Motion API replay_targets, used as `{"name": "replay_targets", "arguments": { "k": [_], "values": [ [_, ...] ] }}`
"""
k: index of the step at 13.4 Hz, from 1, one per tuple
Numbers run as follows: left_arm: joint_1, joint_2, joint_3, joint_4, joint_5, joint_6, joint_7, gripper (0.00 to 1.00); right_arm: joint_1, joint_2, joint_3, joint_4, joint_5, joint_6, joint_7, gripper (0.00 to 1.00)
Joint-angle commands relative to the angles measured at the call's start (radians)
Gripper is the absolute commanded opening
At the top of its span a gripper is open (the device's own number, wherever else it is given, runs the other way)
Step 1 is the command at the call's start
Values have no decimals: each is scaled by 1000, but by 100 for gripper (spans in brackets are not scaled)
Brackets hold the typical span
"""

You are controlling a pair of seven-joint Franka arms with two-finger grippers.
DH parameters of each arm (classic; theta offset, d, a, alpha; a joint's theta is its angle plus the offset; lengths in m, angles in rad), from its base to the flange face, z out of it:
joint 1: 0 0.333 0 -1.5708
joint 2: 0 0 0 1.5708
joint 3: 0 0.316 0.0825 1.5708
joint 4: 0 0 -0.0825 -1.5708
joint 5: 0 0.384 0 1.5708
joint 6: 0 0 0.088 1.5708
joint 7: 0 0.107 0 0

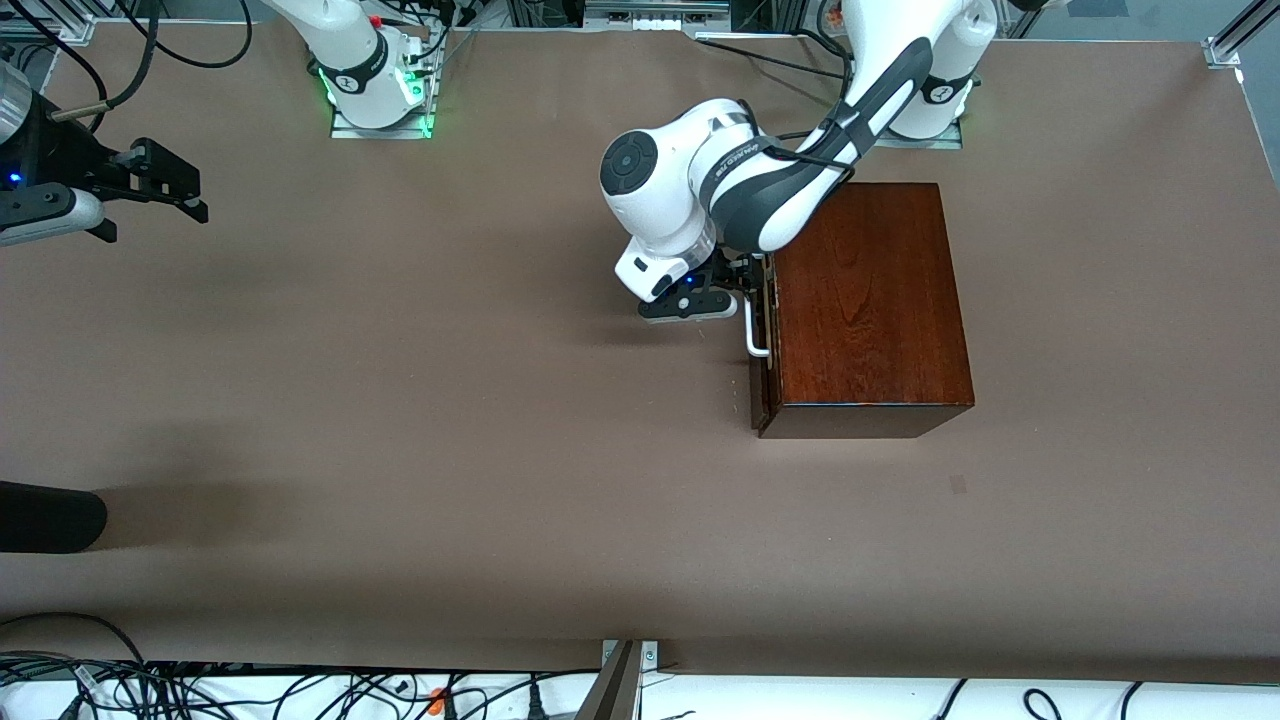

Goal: Open drawer, take yellow block, close drawer

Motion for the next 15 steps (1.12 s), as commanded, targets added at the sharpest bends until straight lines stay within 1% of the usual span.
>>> {"name": "replay_targets", "arguments": {
  "k": [1,3,11,15],
  "values": [
    [4,1,14,-25,33,21,-15,100,1,-3,-3,5,5,-11,-13,100],
    [4,15,15,-25,56,19,-17,100,1,-3,-3,5,5,-11,-12,100],
    [-7,55,14,-8,58,24,-32,100,1,-3,-3,5,5,-11,-13,100],
    [-32,61,14,0,55,53,-89,100,1,-3,-3,5,7,-11,-12,100]
  ]
}}
